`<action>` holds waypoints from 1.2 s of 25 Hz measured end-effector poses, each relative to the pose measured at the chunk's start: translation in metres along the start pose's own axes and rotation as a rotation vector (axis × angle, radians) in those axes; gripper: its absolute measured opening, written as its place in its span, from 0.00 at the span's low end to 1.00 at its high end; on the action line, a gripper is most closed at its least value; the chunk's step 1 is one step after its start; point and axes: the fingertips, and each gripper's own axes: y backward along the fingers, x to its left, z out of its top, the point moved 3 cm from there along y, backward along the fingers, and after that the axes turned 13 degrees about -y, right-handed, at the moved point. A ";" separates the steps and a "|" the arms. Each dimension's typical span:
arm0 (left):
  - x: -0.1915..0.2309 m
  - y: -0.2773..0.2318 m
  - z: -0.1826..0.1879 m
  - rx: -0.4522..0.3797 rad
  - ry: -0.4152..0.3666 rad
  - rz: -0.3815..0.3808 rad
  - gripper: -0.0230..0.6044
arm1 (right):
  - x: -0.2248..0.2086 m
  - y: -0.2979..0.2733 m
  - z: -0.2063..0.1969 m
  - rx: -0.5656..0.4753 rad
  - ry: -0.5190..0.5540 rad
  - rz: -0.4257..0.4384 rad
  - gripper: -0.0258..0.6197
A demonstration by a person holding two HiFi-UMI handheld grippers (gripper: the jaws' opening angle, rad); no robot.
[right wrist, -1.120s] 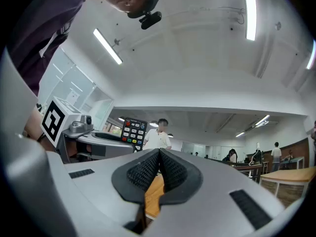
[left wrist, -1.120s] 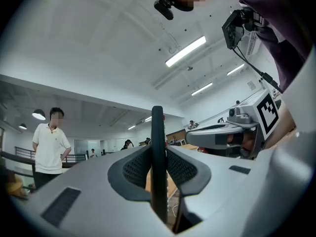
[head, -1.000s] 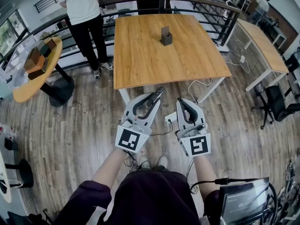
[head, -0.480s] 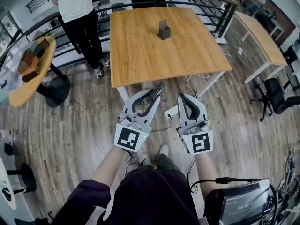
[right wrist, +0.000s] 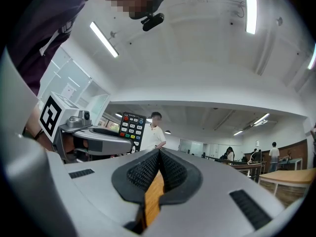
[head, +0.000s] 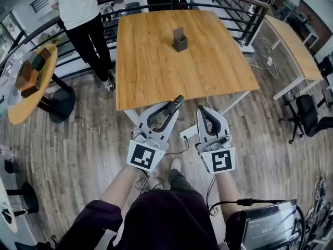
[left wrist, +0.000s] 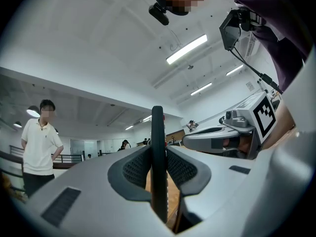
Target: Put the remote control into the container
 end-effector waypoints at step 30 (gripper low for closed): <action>0.093 -0.227 -0.090 0.015 -0.047 0.005 0.19 | -0.181 -0.178 -0.038 -0.044 -0.052 0.009 0.06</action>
